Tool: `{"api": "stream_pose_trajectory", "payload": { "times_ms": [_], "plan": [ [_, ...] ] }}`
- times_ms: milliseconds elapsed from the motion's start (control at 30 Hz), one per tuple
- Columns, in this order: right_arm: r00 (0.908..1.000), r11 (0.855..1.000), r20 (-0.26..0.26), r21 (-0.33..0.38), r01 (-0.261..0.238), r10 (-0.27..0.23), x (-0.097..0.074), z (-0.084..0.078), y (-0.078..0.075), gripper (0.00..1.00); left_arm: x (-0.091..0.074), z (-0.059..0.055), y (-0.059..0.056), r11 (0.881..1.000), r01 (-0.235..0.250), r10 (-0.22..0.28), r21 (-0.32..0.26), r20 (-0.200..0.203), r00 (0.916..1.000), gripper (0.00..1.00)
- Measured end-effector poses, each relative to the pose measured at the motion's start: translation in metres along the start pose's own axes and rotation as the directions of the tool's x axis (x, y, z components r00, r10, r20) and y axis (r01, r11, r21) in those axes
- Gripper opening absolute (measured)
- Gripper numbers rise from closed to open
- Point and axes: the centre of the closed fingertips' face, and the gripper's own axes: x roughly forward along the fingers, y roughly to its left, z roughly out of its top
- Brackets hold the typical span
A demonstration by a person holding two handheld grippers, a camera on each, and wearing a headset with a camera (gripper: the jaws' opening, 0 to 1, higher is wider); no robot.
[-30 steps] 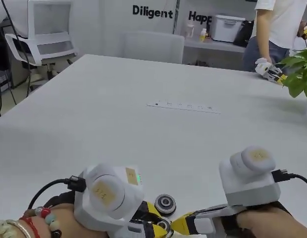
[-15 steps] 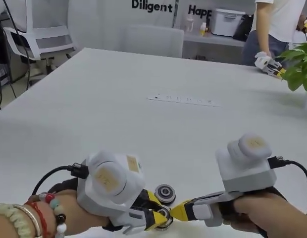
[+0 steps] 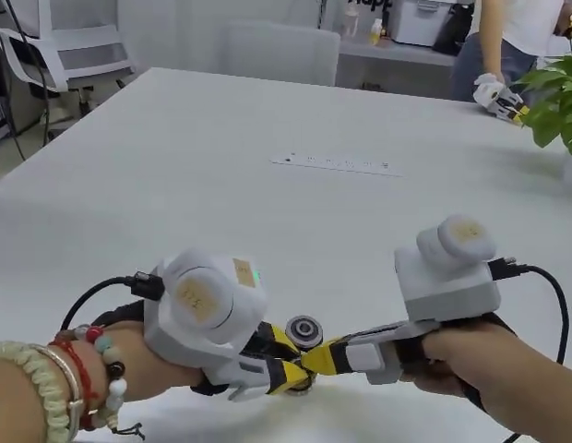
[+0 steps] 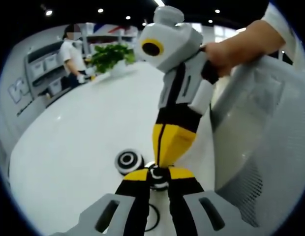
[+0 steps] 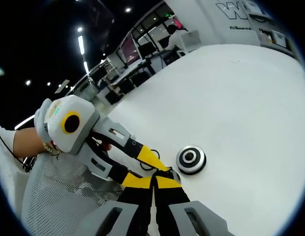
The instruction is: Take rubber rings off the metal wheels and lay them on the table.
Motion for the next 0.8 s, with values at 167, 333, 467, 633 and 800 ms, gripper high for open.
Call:
{"api": "stream_pose_trajectory", "payload": {
  "times_ms": [167, 333, 467, 633, 800],
  "plan": [
    [1.0, 1.0, -0.002, -0.004, 0.001, -0.001, -0.003, -0.003, -0.002, 0.0, 0.0, 0.0, 0.0, 1.0, -0.007, 0.007, -0.006, 0.001, 1.0, 0.14],
    [0.9998, 1.0, 0.0, 0.006, 0.022, -0.022, -0.001, -0.003, -0.005, 0.0, 0.0, 0.001, 0.0, 1.0, -0.01, 0.01, -0.013, 0.006, 0.9999, 0.14],
    [0.9991, 0.999, 0.005, 0.026, 0.041, -0.041, -0.002, -0.004, -0.01, 0.0, 0.0, 0.001, 0.001, 0.999, -0.012, 0.012, -0.03, 0.018, 0.9998, 0.14],
    [0.998, 0.997, 0.012, 0.043, 0.062, -0.062, -0.006, -0.003, -0.017, 0.0, -0.001, 0.002, 0.003, 0.999, 0.009, -0.01, -0.045, -0.013, 0.9999, 0.14],
    [0.998, 0.997, 0.043, 0.067, 0.045, -0.047, -0.009, 0.005, -0.016, 0.0, -0.015, 0.018, 0.008, 1.0, 0.003, -0.003, -0.012, 0.027, 0.9996, 0.15]
  ]
}}
